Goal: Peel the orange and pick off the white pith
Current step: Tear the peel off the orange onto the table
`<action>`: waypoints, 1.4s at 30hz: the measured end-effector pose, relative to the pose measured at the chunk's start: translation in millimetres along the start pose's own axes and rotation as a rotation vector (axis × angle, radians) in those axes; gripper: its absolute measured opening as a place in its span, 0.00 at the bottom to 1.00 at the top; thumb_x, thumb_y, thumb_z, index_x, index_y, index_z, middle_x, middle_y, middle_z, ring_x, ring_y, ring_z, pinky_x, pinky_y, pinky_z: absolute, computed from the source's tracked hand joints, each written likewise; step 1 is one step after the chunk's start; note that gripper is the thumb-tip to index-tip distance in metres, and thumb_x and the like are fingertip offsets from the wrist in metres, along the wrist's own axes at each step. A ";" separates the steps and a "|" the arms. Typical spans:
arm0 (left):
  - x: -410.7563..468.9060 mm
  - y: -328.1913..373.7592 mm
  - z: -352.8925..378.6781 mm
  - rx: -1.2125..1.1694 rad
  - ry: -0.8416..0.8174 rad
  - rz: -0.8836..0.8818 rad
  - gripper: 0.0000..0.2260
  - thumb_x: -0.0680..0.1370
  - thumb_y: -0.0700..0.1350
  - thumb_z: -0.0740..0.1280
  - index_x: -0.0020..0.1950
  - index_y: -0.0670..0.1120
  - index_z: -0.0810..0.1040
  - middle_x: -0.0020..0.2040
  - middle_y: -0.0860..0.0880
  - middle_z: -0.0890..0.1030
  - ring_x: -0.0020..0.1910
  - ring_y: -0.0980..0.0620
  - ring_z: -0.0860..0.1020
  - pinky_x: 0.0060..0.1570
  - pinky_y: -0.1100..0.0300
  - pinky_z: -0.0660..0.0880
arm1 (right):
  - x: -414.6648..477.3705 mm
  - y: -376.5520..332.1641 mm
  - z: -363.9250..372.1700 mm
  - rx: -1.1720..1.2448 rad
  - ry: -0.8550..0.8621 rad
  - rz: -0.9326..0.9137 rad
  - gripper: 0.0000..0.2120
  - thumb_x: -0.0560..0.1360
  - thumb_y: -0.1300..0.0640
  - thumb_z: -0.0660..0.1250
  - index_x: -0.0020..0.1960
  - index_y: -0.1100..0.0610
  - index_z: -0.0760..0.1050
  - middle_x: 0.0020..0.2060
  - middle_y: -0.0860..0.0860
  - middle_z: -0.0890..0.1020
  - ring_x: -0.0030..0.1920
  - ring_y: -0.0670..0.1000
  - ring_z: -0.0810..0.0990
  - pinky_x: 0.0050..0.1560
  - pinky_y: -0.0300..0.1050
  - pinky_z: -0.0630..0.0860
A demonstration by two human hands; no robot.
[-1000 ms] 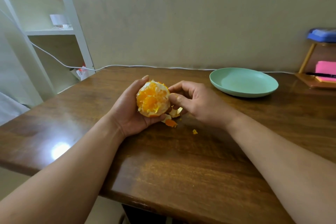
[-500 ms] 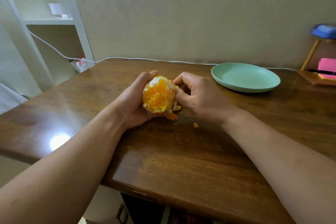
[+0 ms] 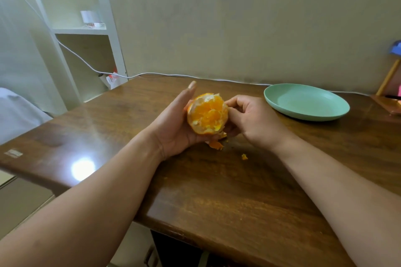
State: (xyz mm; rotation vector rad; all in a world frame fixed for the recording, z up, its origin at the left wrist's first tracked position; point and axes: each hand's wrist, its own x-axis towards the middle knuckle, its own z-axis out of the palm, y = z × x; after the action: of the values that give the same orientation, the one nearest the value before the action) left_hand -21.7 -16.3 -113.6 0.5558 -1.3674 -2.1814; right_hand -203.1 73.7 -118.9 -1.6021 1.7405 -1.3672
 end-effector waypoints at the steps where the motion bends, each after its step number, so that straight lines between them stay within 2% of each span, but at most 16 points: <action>1: 0.8 -0.4 -1.8 0.005 -0.033 0.029 0.30 0.80 0.65 0.65 0.71 0.43 0.78 0.65 0.37 0.83 0.57 0.40 0.85 0.52 0.44 0.85 | 1.8 0.5 1.2 0.090 0.024 0.064 0.06 0.84 0.56 0.70 0.53 0.58 0.83 0.37 0.52 0.87 0.37 0.52 0.87 0.38 0.50 0.84; 3: 2.7 -3.9 -5.3 0.075 -0.083 0.113 0.34 0.78 0.61 0.74 0.78 0.46 0.71 0.73 0.37 0.78 0.62 0.39 0.84 0.56 0.46 0.85 | 4.1 1.1 2.5 0.221 0.070 0.185 0.08 0.85 0.60 0.67 0.51 0.61 0.82 0.35 0.54 0.86 0.35 0.52 0.85 0.35 0.44 0.82; 5: 3.4 -10.4 -6.2 0.350 -0.020 0.223 0.40 0.75 0.53 0.81 0.82 0.54 0.64 0.74 0.42 0.75 0.63 0.44 0.84 0.56 0.48 0.85 | 5.1 2.8 2.8 0.316 0.095 0.288 0.10 0.86 0.62 0.64 0.50 0.63 0.82 0.35 0.55 0.85 0.36 0.52 0.84 0.33 0.44 0.81; 7: 2.5 -16.7 -3.9 0.771 0.097 0.341 0.45 0.73 0.52 0.83 0.82 0.61 0.60 0.72 0.52 0.75 0.64 0.54 0.82 0.60 0.55 0.83 | 5.2 3.8 2.1 0.386 0.087 0.376 0.10 0.85 0.62 0.64 0.51 0.64 0.82 0.39 0.58 0.86 0.37 0.54 0.84 0.35 0.47 0.83; 9: 2.3 -19.6 -2.3 0.942 0.180 0.398 0.46 0.71 0.56 0.83 0.81 0.62 0.59 0.69 0.57 0.75 0.64 0.57 0.80 0.59 0.57 0.83 | 4.6 4.1 1.8 0.385 0.051 0.410 0.10 0.85 0.61 0.65 0.55 0.66 0.82 0.44 0.62 0.87 0.42 0.58 0.86 0.43 0.55 0.86; 11: 1.8 -19.2 -2.6 0.914 0.240 0.425 0.42 0.71 0.59 0.82 0.79 0.60 0.62 0.66 0.58 0.77 0.62 0.56 0.80 0.59 0.55 0.83 | 3.3 3.0 2.5 0.379 0.004 0.389 0.10 0.86 0.60 0.65 0.57 0.66 0.81 0.44 0.61 0.87 0.42 0.57 0.86 0.43 0.55 0.85; 13: 1.4 -19.8 -2.5 0.856 0.278 0.439 0.39 0.73 0.58 0.82 0.78 0.57 0.65 0.64 0.59 0.78 0.62 0.60 0.80 0.59 0.60 0.81 | 2.2 -0.8 3.7 0.403 -0.035 0.367 0.12 0.86 0.58 0.63 0.56 0.64 0.82 0.42 0.58 0.87 0.42 0.55 0.85 0.42 0.51 0.82; 16: -0.6 -21.1 0.3 0.816 0.280 0.423 0.36 0.74 0.58 0.81 0.76 0.55 0.67 0.62 0.59 0.79 0.60 0.61 0.80 0.54 0.65 0.80 | 1.0 -4.4 4.8 0.417 -0.076 0.344 0.14 0.87 0.59 0.60 0.57 0.65 0.82 0.42 0.58 0.86 0.42 0.54 0.85 0.42 0.48 0.82; 19: -0.6 -20.4 -1.4 0.792 0.277 0.399 0.37 0.72 0.60 0.82 0.74 0.55 0.67 0.61 0.57 0.80 0.59 0.58 0.82 0.51 0.61 0.81 | -0.2 -5.0 4.7 0.340 -0.058 0.289 0.12 0.87 0.61 0.62 0.57 0.66 0.82 0.41 0.58 0.86 0.40 0.53 0.85 0.39 0.45 0.82; 22: -0.7 -19.8 -1.5 0.746 0.266 0.383 0.35 0.71 0.61 0.82 0.72 0.54 0.69 0.59 0.52 0.82 0.56 0.53 0.84 0.48 0.57 0.83 | -1.4 -7.7 6.7 0.283 -0.011 0.246 0.11 0.86 0.61 0.62 0.54 0.65 0.82 0.37 0.56 0.85 0.37 0.51 0.84 0.37 0.44 0.81; 26: -0.5 -20.6 2.9 0.627 0.246 0.379 0.30 0.75 0.54 0.81 0.70 0.49 0.70 0.54 0.46 0.84 0.45 0.49 0.87 0.45 0.50 0.86 | -0.7 -9.8 11.4 0.268 0.060 0.218 0.10 0.85 0.62 0.64 0.48 0.64 0.80 0.33 0.54 0.83 0.33 0.49 0.80 0.33 0.42 0.77; 29: 0.1 -20.9 3.3 0.589 0.229 0.378 0.30 0.76 0.53 0.80 0.71 0.49 0.69 0.53 0.44 0.85 0.43 0.47 0.86 0.47 0.46 0.86 | -1.4 -8.1 12.4 0.300 0.052 0.230 0.10 0.85 0.61 0.64 0.48 0.63 0.80 0.33 0.53 0.82 0.34 0.49 0.78 0.34 0.43 0.76; 33: 1.2 -23.2 1.4 0.651 0.270 0.381 0.31 0.75 0.55 0.81 0.70 0.49 0.70 0.55 0.45 0.85 0.45 0.48 0.87 0.44 0.49 0.86 | -2.1 -4.6 10.7 0.341 -0.050 0.291 0.14 0.87 0.57 0.61 0.56 0.66 0.81 0.41 0.59 0.84 0.40 0.55 0.81 0.41 0.50 0.79; 35: 1.6 -23.7 1.1 0.662 0.270 0.384 0.31 0.75 0.56 0.81 0.71 0.49 0.70 0.55 0.44 0.84 0.45 0.47 0.88 0.42 0.51 0.85 | -2.7 -3.4 10.1 0.333 -0.056 0.284 0.15 0.87 0.58 0.61 0.59 0.69 0.80 0.42 0.60 0.83 0.40 0.55 0.81 0.41 0.50 0.78; 38: 2.9 -22.0 1.0 0.616 0.242 0.361 0.30 0.76 0.55 0.80 0.72 0.46 0.71 0.54 0.42 0.85 0.43 0.45 0.87 0.41 0.50 0.85 | -3.8 -4.8 11.1 0.281 -0.002 0.225 0.12 0.86 0.57 0.65 0.54 0.66 0.81 0.37 0.56 0.82 0.37 0.52 0.79 0.37 0.47 0.77; 42: 3.6 -18.1 1.3 0.489 0.171 0.352 0.24 0.80 0.54 0.76 0.67 0.39 0.77 0.50 0.41 0.84 0.43 0.42 0.83 0.42 0.50 0.84 | -2.1 -6.1 12.9 0.314 0.047 0.208 0.10 0.85 0.58 0.67 0.49 0.63 0.79 0.34 0.54 0.81 0.34 0.50 0.77 0.33 0.43 0.74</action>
State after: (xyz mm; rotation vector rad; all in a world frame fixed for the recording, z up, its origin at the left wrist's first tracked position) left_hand -28.9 -10.9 -129.7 0.6028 -1.7569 -1.4908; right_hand -188.9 71.6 -120.0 -1.1960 1.5735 -1.4972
